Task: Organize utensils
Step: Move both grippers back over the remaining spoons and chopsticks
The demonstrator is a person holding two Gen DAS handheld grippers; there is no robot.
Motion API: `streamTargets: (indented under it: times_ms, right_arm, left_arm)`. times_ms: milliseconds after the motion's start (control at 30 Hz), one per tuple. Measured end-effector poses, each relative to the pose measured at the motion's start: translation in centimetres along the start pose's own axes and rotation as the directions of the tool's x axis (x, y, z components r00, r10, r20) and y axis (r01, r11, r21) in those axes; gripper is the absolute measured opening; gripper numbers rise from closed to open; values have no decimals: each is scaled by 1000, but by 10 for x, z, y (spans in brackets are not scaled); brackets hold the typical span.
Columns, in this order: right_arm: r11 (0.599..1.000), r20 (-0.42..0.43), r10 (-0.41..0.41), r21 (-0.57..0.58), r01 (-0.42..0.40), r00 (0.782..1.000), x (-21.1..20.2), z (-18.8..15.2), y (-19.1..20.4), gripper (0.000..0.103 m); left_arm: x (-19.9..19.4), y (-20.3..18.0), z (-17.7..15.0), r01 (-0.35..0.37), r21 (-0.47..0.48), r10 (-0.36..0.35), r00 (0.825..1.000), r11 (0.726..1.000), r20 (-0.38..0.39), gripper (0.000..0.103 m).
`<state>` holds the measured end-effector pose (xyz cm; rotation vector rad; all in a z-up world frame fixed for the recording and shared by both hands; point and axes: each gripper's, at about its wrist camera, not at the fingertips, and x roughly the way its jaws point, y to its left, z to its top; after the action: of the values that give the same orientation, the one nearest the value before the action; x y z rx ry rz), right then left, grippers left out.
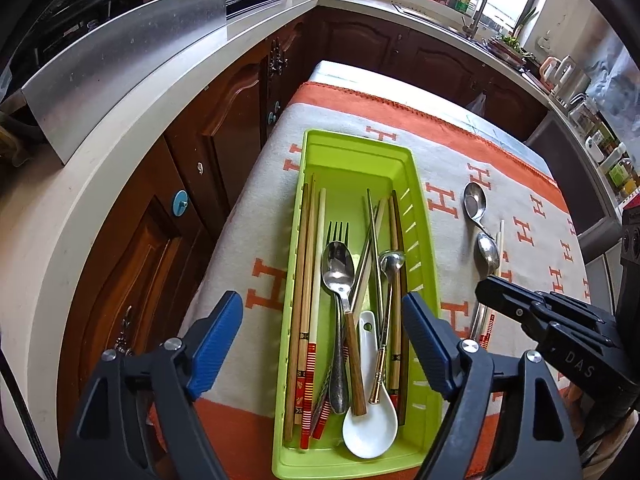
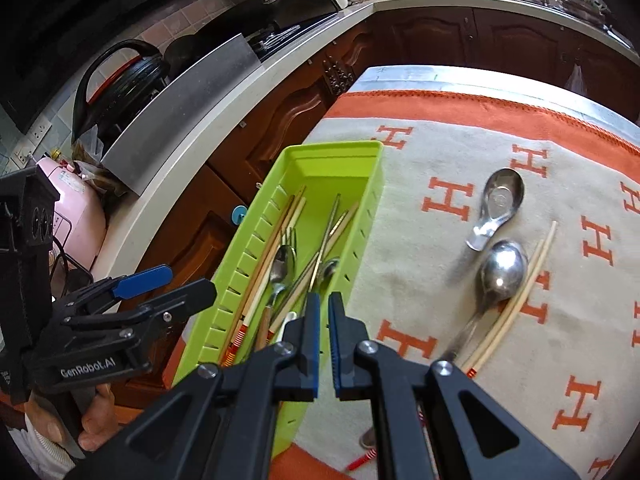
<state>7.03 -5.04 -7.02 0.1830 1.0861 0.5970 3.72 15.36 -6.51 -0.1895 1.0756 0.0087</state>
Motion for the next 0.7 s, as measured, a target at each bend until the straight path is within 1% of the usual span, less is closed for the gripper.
streamTargets:
  times_ms: [167,400,467,567,700]
  right_arm:
    - [996,37,-41,75,38,998,-22,-10,-37,6]
    - [981,68,-82,182,69,994,-40,-14,-85,6]
    - [976,74,-84,209,66,994,-42,-14,-97,6]
    - [969,81,-83,239,62,993,-44,-14,-113,6]
    - [963,94,-94,260,66,991,-46,-13,-129,6]
  left_arm:
    - [4,-17,3,6,35,-5,1000,999,-12,80]
    - [11,-58,16,41,102,-38,999,994,-30,80]
    - [14,-71,23,58,124,-53,998,991,-42,80]
    - [22,-90,39,66,165,-59,997,984,-49,80]
    - [37,-114,64,86,196,-75,995,977,-61,80]
